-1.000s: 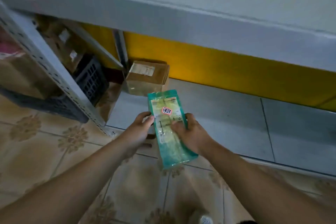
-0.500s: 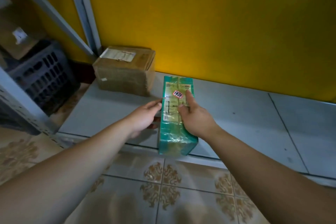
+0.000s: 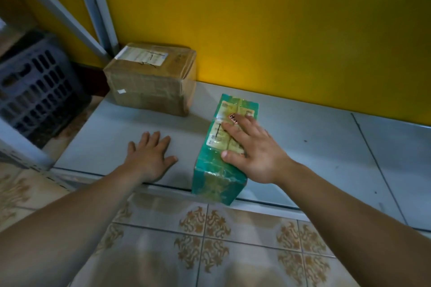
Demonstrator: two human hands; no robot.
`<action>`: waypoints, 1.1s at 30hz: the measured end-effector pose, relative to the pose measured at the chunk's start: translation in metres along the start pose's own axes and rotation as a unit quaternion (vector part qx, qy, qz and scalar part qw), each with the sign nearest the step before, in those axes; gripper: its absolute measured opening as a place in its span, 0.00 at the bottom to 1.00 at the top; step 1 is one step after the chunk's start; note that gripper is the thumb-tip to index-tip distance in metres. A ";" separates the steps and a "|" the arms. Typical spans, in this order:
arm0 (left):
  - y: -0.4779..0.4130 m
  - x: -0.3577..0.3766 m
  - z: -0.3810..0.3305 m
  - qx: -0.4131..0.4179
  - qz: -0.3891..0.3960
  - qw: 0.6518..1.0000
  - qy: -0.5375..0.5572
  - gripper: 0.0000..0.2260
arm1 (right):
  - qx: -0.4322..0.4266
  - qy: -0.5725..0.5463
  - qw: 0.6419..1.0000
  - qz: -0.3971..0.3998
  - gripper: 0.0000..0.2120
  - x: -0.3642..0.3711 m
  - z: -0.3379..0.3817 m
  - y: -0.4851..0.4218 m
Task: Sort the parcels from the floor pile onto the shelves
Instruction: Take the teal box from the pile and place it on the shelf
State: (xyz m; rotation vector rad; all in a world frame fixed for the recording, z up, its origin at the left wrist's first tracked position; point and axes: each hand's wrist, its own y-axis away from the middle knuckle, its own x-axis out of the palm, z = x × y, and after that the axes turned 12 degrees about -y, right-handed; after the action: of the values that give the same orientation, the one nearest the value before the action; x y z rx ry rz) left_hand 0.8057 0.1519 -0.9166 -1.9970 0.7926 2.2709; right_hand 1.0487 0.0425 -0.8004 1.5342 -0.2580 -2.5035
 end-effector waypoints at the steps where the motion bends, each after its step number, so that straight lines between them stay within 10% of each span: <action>1: -0.002 0.003 0.002 -0.012 0.004 1.000 -0.007 0.33 | 0.017 -0.004 1.000 -0.012 0.39 0.002 -0.001 -0.006; 7: -0.016 0.016 0.006 -0.038 -0.020 0.999 0.000 0.35 | 0.119 0.009 0.981 -0.151 0.37 0.004 0.010 -0.061; 12: -0.016 0.022 0.007 -0.040 -0.049 0.998 0.004 0.35 | -0.064 0.026 0.989 -0.130 0.46 0.002 -0.006 -0.065; 19: -0.018 0.022 0.007 -0.044 -0.042 0.998 -0.016 0.36 | 0.127 0.041 0.966 -0.222 0.41 0.001 0.006 -0.123; 33: -0.018 0.023 0.007 -0.041 -0.046 0.998 -0.011 0.43 | 0.143 0.100 0.958 -0.226 0.40 -0.006 -0.018 -0.144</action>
State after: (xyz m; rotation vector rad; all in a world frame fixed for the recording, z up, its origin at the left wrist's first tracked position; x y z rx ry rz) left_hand 0.8009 0.1632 -0.9442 -1.9928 0.6015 2.3057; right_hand 1.0569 0.1820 -0.8384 2.1617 -0.2722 -2.7009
